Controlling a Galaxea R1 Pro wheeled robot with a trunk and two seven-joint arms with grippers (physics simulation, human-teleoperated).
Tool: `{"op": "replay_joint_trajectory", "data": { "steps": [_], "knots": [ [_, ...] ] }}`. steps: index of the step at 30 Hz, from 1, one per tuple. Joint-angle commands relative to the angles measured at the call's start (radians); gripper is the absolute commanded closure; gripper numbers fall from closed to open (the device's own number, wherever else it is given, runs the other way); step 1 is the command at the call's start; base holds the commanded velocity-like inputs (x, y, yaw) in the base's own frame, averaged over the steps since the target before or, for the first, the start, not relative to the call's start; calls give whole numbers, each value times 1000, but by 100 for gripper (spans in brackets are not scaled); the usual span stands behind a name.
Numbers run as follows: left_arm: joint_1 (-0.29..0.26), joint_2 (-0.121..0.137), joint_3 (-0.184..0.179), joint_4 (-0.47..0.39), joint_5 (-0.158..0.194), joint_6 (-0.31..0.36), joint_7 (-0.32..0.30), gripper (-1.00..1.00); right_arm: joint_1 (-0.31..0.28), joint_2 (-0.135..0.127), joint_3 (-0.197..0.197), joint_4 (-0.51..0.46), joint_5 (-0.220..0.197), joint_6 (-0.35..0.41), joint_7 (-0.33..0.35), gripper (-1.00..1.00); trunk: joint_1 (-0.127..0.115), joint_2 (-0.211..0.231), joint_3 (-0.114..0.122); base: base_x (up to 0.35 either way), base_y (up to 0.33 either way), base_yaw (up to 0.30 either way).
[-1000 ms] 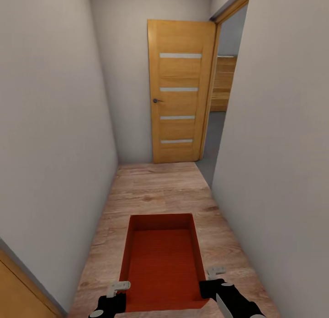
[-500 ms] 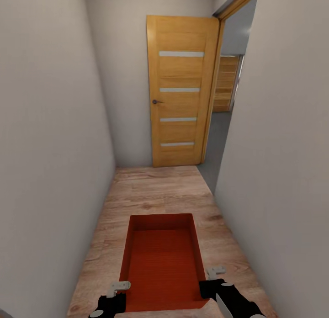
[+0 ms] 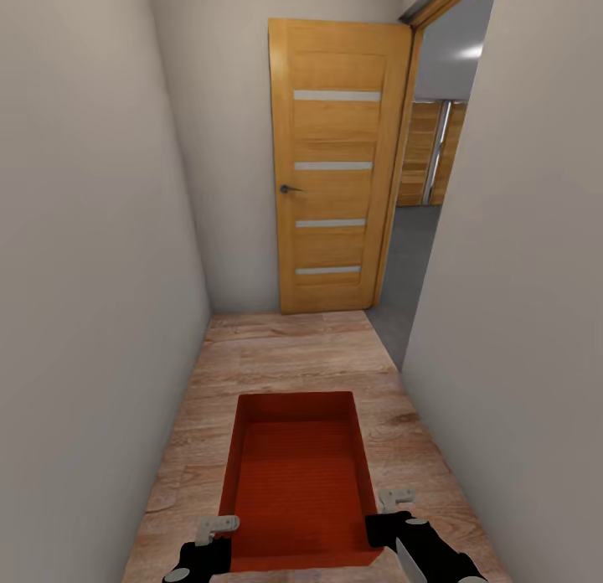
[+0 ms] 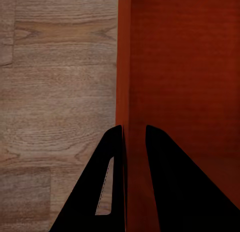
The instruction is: Move the two storage containers from the living room to the garage. In the garage, place one container on the floor and stack the other container on top of it (either order is fine).
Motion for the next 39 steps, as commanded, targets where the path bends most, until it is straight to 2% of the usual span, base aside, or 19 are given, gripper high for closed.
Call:
{"op": "replay_joint_trajectory", "data": {
  "steps": [1, 39],
  "knots": [
    [0, 11, -9, 1, 8, -3, 8, 100, -1, -7, -15, -4, 12, 6, 3, 100, 1, 0, -1, 343, 84, 0],
    [0, 11, -9, 1, 8, -3, 8, 100, -1, -7, -15, -4, 10, 6, 3, 100, 1, 0, -1, 343, 94, -64]
  ]
}}
